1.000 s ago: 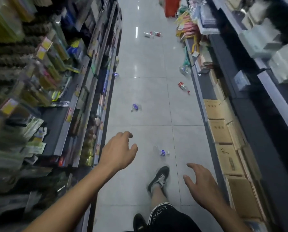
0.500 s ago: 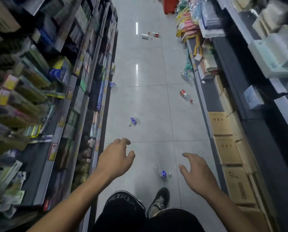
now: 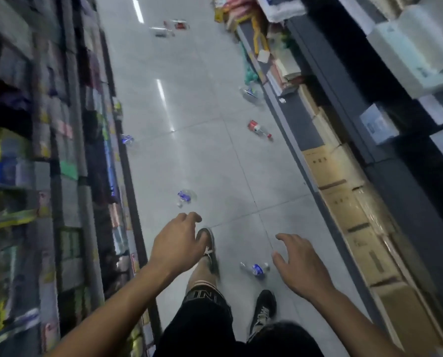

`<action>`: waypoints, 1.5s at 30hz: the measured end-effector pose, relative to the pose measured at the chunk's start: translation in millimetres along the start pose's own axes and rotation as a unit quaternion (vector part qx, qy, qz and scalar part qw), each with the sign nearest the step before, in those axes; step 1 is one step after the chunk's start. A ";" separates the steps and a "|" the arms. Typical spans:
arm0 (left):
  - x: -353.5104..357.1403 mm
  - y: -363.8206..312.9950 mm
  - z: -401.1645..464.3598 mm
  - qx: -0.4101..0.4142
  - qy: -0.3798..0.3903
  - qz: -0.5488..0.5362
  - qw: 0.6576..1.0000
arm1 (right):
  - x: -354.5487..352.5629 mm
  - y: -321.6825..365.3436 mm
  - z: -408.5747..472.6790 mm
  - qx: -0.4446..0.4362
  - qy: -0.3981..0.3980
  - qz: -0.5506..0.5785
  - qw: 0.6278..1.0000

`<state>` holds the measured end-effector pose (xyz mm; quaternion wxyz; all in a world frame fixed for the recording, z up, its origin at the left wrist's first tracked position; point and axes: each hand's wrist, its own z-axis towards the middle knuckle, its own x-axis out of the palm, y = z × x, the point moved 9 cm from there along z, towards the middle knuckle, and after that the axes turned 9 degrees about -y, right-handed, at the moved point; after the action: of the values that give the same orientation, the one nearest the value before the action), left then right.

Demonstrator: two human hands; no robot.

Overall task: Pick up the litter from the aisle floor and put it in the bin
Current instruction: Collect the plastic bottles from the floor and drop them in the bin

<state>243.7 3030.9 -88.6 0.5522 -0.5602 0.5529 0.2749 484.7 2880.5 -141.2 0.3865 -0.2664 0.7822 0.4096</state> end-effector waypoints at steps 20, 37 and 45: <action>183.1 -77.3 80.4 0.240 0.191 0.076 0.949 | 154.8 -59.7 -22.9 0.329 -0.011 0.164 0.930; 616.7 41.6 79.0 0.071 0.293 0.097 0.949 | 549.7 -268.3 46.6 0.587 0.016 0.317 0.745; 732.5 96.0 116.7 0.159 0.302 0.169 0.925 | 691.7 -318.4 94.3 0.744 -0.046 0.504 0.437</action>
<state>364.4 2928.4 -819.6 0.3865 -0.4195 0.8164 0.0905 367.8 2724.7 -883.4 0.1960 0.5842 0.7629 -0.1956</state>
